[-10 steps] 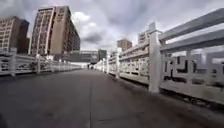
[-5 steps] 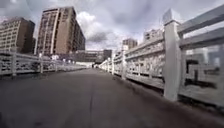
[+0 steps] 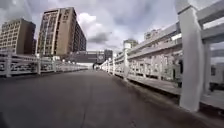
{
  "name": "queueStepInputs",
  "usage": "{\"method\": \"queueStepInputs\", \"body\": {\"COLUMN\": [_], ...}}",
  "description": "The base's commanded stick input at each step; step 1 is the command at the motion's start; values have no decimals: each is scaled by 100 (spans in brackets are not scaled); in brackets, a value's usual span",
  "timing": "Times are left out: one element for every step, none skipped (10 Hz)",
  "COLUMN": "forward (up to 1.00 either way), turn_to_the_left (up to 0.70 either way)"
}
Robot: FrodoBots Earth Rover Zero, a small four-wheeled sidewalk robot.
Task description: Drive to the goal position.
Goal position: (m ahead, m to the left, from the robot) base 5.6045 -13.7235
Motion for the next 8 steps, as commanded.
{"method": "queueStepInputs", "body": {"forward": [70,70,70,70,70,70,70,70], "turn_to_the_left": [0,0,0,1,7,14,14,14]}}
